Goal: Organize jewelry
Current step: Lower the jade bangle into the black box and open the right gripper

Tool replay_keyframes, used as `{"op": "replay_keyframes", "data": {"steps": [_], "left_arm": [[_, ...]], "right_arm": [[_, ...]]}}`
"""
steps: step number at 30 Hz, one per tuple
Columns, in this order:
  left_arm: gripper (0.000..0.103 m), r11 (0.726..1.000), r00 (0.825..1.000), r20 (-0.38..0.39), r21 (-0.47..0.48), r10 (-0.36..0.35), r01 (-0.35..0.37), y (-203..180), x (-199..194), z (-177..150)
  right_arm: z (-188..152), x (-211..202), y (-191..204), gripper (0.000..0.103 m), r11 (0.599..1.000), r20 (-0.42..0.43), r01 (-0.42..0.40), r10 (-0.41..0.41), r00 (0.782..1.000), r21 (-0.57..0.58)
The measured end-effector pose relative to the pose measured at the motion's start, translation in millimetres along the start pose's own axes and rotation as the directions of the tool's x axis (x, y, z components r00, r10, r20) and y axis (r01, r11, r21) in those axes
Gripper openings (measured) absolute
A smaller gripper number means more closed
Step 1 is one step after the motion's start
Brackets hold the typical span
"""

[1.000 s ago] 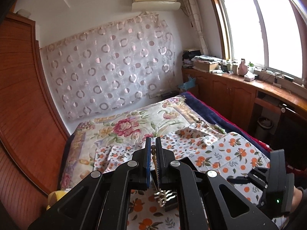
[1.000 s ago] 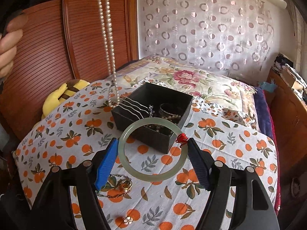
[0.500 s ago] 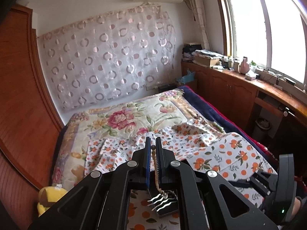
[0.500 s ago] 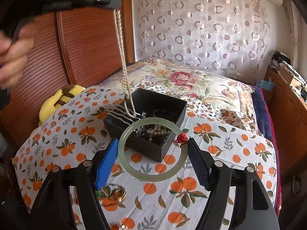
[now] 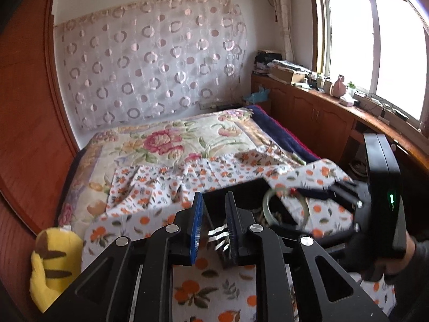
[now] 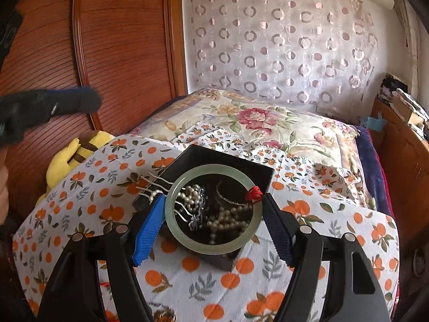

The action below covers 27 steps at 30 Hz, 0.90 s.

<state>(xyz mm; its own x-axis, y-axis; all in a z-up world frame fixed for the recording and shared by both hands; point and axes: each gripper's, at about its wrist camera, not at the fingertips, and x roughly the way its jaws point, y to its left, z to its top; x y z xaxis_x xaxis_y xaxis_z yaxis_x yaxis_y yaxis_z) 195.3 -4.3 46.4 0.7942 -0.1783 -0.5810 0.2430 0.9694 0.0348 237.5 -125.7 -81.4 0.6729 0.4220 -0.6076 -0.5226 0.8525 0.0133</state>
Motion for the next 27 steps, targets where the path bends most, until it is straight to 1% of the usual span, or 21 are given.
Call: {"op": "replay_keyframes", "data": {"steps": [3, 6, 9, 11, 13, 18, 22, 24, 26, 27], "left_arm": [[0.016, 1.0, 1.0, -0.025, -0.011, 0.0, 0.0, 7, 5, -18], [0.016, 1.0, 0.999, -0.036, -0.016, 0.005, -0.006, 11, 8, -29], [0.016, 0.999, 0.999, -0.046, -0.032, -0.007, 0.005, 13, 8, -41], [0.016, 0.999, 0.999, -0.052, -0.033, -0.015, 0.013, 14, 7, -49], [0.016, 0.999, 0.998, -0.059, -0.034, -0.024, 0.022, 12, 8, -56], [0.016, 0.998, 0.996, -0.079, -0.041, -0.048, 0.045, 9, 8, -72], [0.016, 0.998, 0.994, -0.094, -0.025, -0.06, 0.058, 0, 7, -85], [0.016, 0.998, 0.993, -0.101, -0.012, -0.067, 0.066, -5, 6, -93], [0.016, 0.997, 0.99, -0.114, -0.004, -0.082, 0.082, -11, 5, -101], [0.016, 0.996, 0.989, -0.119, -0.001, -0.087, 0.088, -13, 5, -105]], "right_arm": [[1, 8, 0, 0.075, 1.0, -0.015, 0.0, 0.0, 1.0, 0.003], [2, 17, 2, 0.075, 1.0, -0.034, -0.001, 0.001, 0.999, -0.003], [3, 22, 4, 0.075, 1.0, -0.049, 0.001, -0.001, 0.999, -0.002], [6, 24, 2, 0.076, 0.999, -0.054, -0.029, 0.03, 0.998, 0.035], [10, 24, 1, 0.077, 0.998, -0.056, -0.029, 0.032, 0.998, 0.047], [9, 13, 1, 0.078, 0.999, -0.047, -0.015, 0.017, 0.999, 0.036], [-9, -6, 3, 0.077, 1.0, -0.059, -0.01, 0.011, 0.998, 0.015], [-20, -15, 2, 0.064, 0.999, -0.073, -0.033, 0.034, 0.997, 0.022], [-36, -27, 5, 0.062, 0.997, -0.088, -0.076, 0.079, 0.993, 0.032], [-41, -31, 7, 0.059, 0.996, -0.092, -0.083, 0.085, 0.992, 0.027]]}}
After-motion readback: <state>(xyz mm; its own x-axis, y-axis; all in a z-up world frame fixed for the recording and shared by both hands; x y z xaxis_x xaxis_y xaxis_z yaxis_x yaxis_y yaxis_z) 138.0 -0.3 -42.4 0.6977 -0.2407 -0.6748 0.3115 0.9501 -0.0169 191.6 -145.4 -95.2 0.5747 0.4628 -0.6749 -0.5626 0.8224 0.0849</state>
